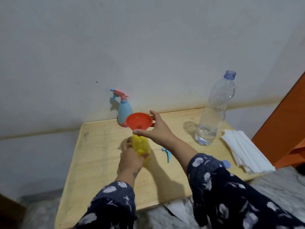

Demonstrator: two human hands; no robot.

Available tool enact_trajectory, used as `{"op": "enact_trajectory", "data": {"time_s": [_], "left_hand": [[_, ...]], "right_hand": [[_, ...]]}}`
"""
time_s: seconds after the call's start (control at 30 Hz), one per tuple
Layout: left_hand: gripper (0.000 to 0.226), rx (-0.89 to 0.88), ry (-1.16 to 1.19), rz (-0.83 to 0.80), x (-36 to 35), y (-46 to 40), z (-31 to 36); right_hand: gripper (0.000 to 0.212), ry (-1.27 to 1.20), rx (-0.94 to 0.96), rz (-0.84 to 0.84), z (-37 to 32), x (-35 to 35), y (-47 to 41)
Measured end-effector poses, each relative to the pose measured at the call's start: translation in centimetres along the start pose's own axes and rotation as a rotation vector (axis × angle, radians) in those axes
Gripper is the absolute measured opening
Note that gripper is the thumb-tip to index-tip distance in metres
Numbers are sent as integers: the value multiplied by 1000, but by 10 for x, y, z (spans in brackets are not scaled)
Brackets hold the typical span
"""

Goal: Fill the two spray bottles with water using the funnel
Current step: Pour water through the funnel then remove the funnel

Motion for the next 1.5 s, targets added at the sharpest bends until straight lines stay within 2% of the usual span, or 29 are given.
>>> {"op": "enact_trajectory", "data": {"time_s": [0.33, 0.57, 1.0, 1.5], "left_hand": [[94, -2, 83, 30, 9, 1, 1], [95, -19, 139, -6, 16, 5, 11], [94, -43, 106, -13, 24, 18, 31], [93, -23, 92, -5, 36, 34, 21]], "right_hand": [[93, -18, 36, -11, -8, 7, -8], [95, -39, 65, -34, -21, 14, -9], [93, -47, 110, -45, -37, 33, 1], [93, -36, 110, -41, -44, 24, 19]]}}
Point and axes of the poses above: each hand's wrist, its own y-axis away from the middle knuckle, its own x-axis out of the back of the hand, z = x × y, the point moved 10 cm from there along -y, towards the middle knuckle
